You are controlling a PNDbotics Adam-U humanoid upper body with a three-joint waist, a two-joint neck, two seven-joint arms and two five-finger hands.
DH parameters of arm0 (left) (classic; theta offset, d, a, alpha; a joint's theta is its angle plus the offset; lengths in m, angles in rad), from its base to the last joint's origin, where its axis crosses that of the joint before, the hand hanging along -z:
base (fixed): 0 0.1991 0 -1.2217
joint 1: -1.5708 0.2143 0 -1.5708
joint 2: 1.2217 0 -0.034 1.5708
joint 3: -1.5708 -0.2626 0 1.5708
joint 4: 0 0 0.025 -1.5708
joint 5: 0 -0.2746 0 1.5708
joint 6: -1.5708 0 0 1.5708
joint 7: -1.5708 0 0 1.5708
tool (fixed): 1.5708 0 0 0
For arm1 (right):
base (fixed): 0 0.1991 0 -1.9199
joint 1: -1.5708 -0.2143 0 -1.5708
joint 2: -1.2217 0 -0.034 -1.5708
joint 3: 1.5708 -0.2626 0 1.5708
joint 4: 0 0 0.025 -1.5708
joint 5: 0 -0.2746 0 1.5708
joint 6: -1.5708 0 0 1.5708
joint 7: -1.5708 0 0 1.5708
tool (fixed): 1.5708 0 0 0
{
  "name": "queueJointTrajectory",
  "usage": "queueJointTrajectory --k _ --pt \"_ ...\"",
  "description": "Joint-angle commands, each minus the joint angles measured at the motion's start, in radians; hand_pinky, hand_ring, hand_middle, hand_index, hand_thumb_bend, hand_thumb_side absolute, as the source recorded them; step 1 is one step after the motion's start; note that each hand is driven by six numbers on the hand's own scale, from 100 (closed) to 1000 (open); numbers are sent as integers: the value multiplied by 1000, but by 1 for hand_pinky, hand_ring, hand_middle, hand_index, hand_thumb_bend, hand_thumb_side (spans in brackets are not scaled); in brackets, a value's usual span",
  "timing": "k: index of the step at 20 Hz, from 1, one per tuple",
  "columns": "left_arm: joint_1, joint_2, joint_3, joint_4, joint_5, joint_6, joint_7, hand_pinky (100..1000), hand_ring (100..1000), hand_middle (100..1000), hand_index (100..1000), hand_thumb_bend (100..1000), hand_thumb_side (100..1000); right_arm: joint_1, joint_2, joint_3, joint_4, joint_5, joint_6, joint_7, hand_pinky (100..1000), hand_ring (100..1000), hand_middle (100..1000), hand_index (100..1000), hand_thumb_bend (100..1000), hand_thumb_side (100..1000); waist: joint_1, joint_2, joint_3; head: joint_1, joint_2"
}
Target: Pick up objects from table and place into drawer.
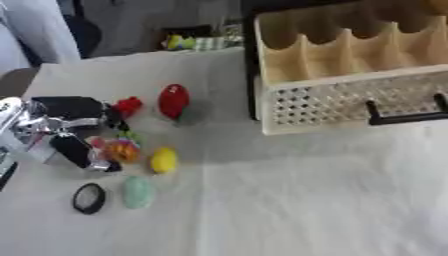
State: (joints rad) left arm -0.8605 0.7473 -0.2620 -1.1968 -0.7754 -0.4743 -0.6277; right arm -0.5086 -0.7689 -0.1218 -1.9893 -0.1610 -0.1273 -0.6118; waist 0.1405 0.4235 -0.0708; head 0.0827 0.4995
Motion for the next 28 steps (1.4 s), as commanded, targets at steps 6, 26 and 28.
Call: queueJointTrajectory --k 6,26,28 --pt "-18 13 20 20 -50 -17 70 605 723 690 804 395 584 -4 -10 -15 -11 -6 2 -4 559 287 298 628 100 963 -5 -15 -6 9 -7" --pt "-22 -2 25 53 -30 13 189 483 562 509 556 122 488 3 5 -25 -11 -8 14 -14 559 286 300 624 100 962 -5 -14 -8 8 -8" --pt "-22 0 27 52 -26 20 193 480 560 509 535 108 483 4 6 -26 -11 -7 15 -14 559 287 301 624 100 963 -4 -16 -9 7 -8"
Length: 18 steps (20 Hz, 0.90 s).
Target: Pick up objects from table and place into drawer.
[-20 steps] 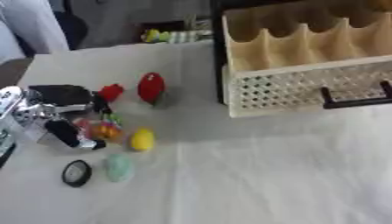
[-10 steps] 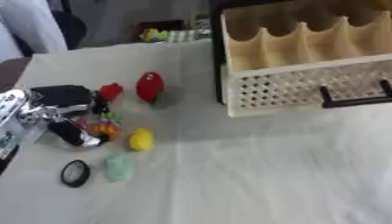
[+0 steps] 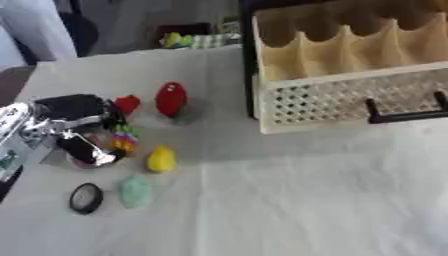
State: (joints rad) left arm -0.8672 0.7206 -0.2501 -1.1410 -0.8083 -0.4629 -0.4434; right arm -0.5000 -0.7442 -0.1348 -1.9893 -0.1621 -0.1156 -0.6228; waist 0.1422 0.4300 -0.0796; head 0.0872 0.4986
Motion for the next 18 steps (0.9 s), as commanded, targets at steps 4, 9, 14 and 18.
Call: queueJointTrajectory --k 4,9,14,18 --pt "-16 31 23 -10 27 20 18 472 558 508 513 100 437 -4 -17 -14 -11 -8 3 -7 558 289 302 622 100 964 -5 -28 0 1 -6" --pt "-21 40 32 -25 64 35 22 463 554 504 486 100 377 -4 -16 -16 -11 -10 4 -12 557 292 305 620 100 965 -4 -37 0 -1 -5" --pt "-25 47 51 -64 124 56 33 437 540 494 460 100 329 0 -15 -18 -11 -11 5 -16 556 294 307 619 100 965 -5 -45 3 -8 -3" --pt "-39 50 70 -125 180 80 56 407 524 481 433 100 311 0 -16 -17 -11 -12 7 -18 556 295 307 619 100 965 -6 -52 8 -15 -1"
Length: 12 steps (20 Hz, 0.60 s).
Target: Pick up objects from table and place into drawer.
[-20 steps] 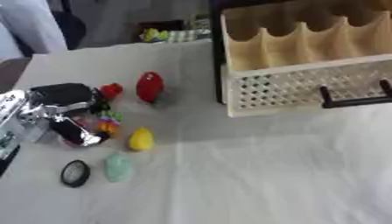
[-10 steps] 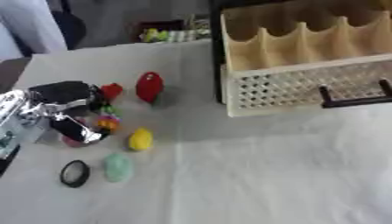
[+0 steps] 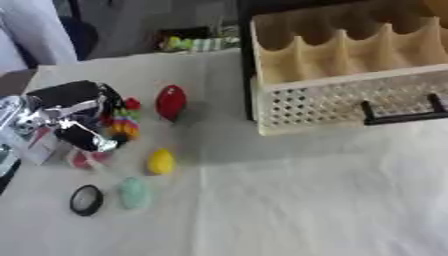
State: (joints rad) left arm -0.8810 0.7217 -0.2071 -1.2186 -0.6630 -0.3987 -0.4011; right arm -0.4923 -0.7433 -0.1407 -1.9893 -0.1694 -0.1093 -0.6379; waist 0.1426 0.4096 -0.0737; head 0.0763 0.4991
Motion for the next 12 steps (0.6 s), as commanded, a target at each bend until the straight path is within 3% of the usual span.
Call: queueJointTrajectory --k 1,4,12 --pt "-29 50 30 -64 49 23 18 402 521 477 425 100 299 -7 -18 -11 -11 -4 1 -3 555 295 307 618 100 965 -7 -33 4 -6 -1" --pt "-43 53 41 -112 92 48 32 385 511 469 408 100 252 -6 -20 -9 -11 -5 2 -2 555 296 308 618 100 965 -7 -39 8 -12 4" --pt "-91 53 50 -234 205 138 52 367 502 460 388 100 257 -11 -26 -1 -11 -9 7 3 554 298 309 617 100 966 -6 -53 15 -45 11"
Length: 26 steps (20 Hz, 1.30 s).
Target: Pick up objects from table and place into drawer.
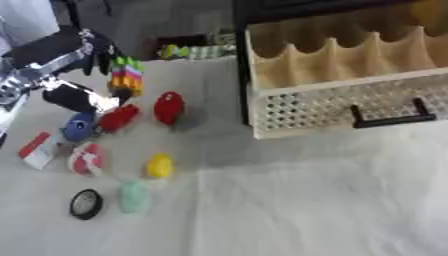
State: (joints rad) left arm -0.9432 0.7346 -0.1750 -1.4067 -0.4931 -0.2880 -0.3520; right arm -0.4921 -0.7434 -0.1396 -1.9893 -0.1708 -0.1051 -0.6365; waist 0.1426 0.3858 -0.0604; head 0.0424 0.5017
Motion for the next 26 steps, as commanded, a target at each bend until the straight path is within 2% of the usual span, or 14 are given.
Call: queueJointTrajectory --k 1,2,3,4,11,19,22,26 --pt "-37 38 17 -58 49 39 2 367 502 460 388 100 258 -12 -26 -1 -11 -8 3 2 554 298 309 617 100 966 -6 -31 1 -13 8" --pt "-48 35 15 -69 58 51 1 366 501 460 388 100 259 -13 -26 0 -11 -8 3 3 553 299 309 617 100 966 -6 -33 1 -14 8" --pt "-57 29 12 -78 64 63 1 366 501 462 388 100 460 -13 -26 0 -11 -9 3 4 553 299 309 617 100 978 -7 -35 1 -14 8" --pt "-68 21 10 -85 69 72 1 364 500 460 388 100 260 -14 -25 1 -11 -9 3 4 553 299 310 617 100 966 -7 -37 0 -13 7" --pt "-152 -54 -9 -114 66 126 17 356 496 458 388 100 265 -16 -19 5 -11 -15 8 9 553 301 310 617 100 967 -7 -49 -1 -22 1" --pt "-216 -128 -34 -120 83 159 33 348 491 455 387 100 271 -27 -17 11 -11 -21 12 13 551 306 314 616 100 966 -1 -61 -3 -15 -6" --pt "-234 -153 -44 -111 83 169 38 345 490 454 388 100 271 -31 -17 12 -11 -24 12 14 550 307 315 615 100 965 2 -65 -6 -14 -21" --pt "-248 -182 -54 -84 71 172 45 342 489 452 388 100 271 -36 -14 13 -11 -27 12 13 547 307 315 613 100 966 7 -67 -11 -19 -58"
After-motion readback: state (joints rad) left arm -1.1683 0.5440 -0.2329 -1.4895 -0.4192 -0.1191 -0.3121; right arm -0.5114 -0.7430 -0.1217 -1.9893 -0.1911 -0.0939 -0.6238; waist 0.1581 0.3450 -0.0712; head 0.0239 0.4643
